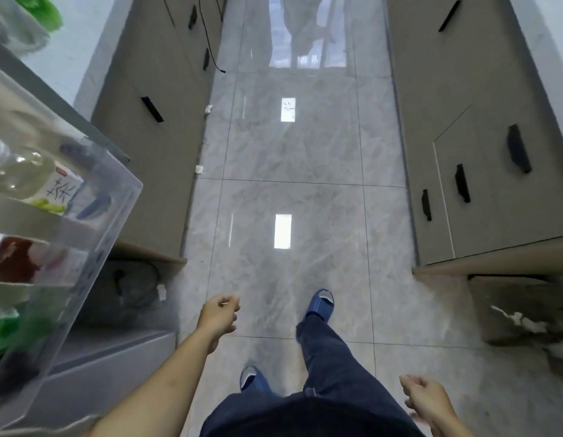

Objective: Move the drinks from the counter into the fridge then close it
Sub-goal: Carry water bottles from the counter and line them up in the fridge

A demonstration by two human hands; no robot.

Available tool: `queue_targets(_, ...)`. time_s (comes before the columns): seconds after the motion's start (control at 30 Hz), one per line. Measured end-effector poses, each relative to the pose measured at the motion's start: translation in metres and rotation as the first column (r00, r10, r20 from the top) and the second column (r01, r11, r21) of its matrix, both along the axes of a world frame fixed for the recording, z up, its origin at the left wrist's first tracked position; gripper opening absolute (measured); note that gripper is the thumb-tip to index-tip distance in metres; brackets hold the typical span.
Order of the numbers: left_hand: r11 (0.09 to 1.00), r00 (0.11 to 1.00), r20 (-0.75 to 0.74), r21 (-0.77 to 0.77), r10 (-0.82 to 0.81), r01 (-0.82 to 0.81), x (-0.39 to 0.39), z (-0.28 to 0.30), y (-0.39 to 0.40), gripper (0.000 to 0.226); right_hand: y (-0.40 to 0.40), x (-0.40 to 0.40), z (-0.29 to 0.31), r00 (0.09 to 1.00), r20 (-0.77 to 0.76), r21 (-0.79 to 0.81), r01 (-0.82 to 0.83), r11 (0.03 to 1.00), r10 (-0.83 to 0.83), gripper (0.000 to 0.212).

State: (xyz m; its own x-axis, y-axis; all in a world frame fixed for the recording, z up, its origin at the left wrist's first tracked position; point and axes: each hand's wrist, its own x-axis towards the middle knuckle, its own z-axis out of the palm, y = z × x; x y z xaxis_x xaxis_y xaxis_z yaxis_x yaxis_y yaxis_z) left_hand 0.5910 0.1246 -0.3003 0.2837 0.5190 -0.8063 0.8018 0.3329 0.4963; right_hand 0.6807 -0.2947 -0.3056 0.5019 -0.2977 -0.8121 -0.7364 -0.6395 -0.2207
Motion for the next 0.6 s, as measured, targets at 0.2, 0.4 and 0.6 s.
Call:
queue_targets(0.2,0.990,0.987,-0.095,0.070,0.128,-0.122,0.035,0.004,0.029,0.014,0.052,0.148,-0.003,0.986,0.009,0.061,-0.167,0.984,0.166,0.026)
queue_targets(0.4,0.957,0.945,-0.154,0.076,0.288,-0.279,0.066,-0.005,0.053,0.016,0.152,0.290,0.003,0.943,0.116,0.143,-0.327,0.934,0.312,0.020)
queue_targets(0.6,0.897,0.874,-0.211,0.037,0.438,-0.441,0.111,-0.025,0.094,0.019,0.278,0.397,0.005,0.871,0.157,0.178,-0.488,0.854,0.465,0.019)
